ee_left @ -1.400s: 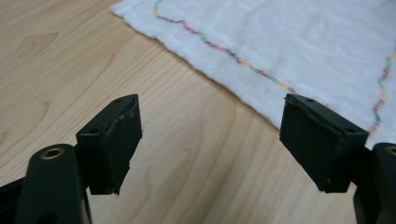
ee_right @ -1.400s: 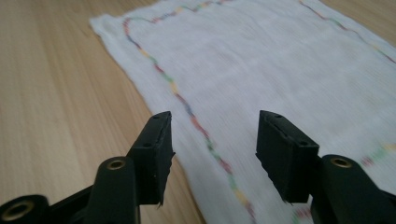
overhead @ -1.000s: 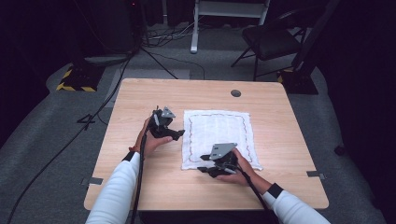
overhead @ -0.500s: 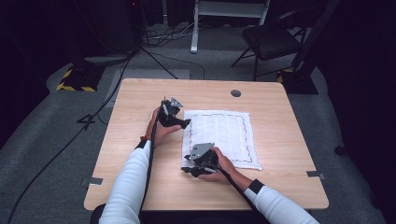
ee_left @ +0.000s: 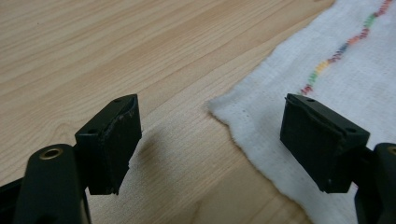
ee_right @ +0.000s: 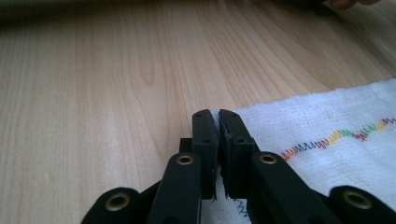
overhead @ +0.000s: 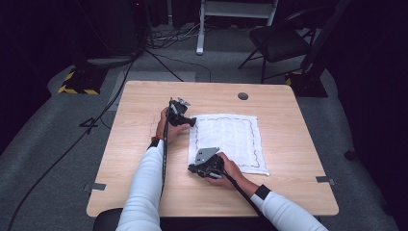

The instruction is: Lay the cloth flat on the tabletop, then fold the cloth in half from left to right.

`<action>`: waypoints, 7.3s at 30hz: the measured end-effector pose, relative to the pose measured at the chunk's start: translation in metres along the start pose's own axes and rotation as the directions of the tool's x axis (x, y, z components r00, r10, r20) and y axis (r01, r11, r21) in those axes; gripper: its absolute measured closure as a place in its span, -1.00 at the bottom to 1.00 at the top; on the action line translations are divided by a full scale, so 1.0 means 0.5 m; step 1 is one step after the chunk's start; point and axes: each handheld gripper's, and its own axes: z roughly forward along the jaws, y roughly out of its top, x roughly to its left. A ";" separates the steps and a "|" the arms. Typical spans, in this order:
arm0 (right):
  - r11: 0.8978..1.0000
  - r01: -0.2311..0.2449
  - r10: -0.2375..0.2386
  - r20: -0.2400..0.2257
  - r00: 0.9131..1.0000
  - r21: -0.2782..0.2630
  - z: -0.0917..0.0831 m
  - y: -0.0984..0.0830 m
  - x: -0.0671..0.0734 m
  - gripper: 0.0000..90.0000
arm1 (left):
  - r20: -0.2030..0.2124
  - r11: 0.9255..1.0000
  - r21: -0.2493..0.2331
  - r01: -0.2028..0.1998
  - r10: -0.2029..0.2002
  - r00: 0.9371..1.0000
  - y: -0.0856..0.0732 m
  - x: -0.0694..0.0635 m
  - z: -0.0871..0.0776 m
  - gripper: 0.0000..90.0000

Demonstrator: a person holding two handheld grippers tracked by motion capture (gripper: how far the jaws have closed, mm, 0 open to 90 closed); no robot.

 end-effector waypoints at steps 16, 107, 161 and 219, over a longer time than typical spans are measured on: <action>1.000 0.010 -0.010 0.008 1.000 0.010 -0.002 0.002 0.009 0.92 | 0.126 0.999 -0.030 -0.042 0.046 0.991 0.001 -0.008 -0.002 0.35; 0.986 -0.035 0.073 0.235 0.969 -0.163 -0.238 -0.045 -0.039 0.94 | 0.065 0.972 -0.175 -0.158 0.172 0.983 0.141 -0.102 -0.074 0.90; 0.948 -0.317 0.290 0.359 0.887 0.019 -0.337 -0.294 -0.088 0.24 | 0.216 0.936 -0.109 -0.334 0.351 0.911 0.099 -0.294 -0.074 -0.47; 0.972 -0.233 0.226 0.123 0.966 0.040 -0.229 -0.221 -0.063 -0.12 | 0.301 0.939 0.026 -0.344 0.320 0.898 -0.199 -0.297 -0.218 -0.48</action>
